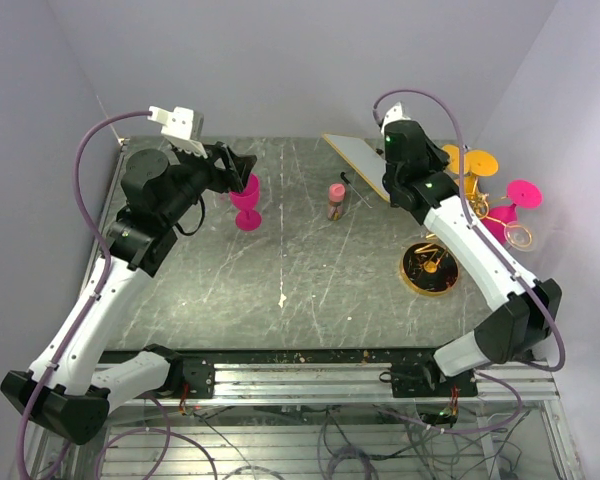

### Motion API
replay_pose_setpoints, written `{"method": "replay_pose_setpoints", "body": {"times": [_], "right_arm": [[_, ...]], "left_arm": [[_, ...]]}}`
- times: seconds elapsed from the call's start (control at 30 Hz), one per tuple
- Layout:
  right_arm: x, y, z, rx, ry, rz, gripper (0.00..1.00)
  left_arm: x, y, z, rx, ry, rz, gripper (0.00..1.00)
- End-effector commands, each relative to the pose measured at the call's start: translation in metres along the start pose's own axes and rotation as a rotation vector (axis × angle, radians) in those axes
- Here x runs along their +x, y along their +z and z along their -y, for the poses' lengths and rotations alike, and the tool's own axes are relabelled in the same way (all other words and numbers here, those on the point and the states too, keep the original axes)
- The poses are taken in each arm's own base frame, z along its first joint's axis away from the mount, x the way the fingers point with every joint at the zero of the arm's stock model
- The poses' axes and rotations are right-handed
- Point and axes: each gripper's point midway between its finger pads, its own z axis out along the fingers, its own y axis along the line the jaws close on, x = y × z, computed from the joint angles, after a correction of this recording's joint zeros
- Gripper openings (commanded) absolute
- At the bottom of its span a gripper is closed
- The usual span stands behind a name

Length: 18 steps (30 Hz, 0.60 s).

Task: Take the wine glass off the wine glass rack

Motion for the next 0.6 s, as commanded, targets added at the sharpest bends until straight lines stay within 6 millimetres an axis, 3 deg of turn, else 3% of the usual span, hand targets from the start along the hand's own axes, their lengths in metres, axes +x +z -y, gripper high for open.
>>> {"method": "replay_pose_setpoints", "body": {"times": [0.0, 0.2, 0.33, 0.43, 0.57], "right_arm": [[-0.026, 0.005, 0.018, 0.042, 0.056, 0.037, 0.0], [-0.06, 0.011, 0.015, 0.019, 0.103, 0.096, 0.0], [-0.096, 0.001, 0.023, -0.021, 0.234, 0.181, 0.0], [-0.129, -0.027, 0.018, -0.141, 0.394, 0.304, 0.0], [-0.152, -0.072, 0.017, -0.383, 0.712, 0.449, 0.0]], "left_arm": [[-0.003, 0.002, -0.003, -0.008, 0.01, 0.022, 0.84], [-0.003, 0.002, -0.004, -0.014, 0.013, 0.022, 0.84], [-0.002, 0.002, -0.006, -0.023, 0.016, 0.022, 0.84], [-0.003, 0.001, -0.007, -0.03, 0.018, 0.023, 0.84], [-0.012, -0.005, -0.003, -0.017, 0.016, 0.041, 0.83]]}}
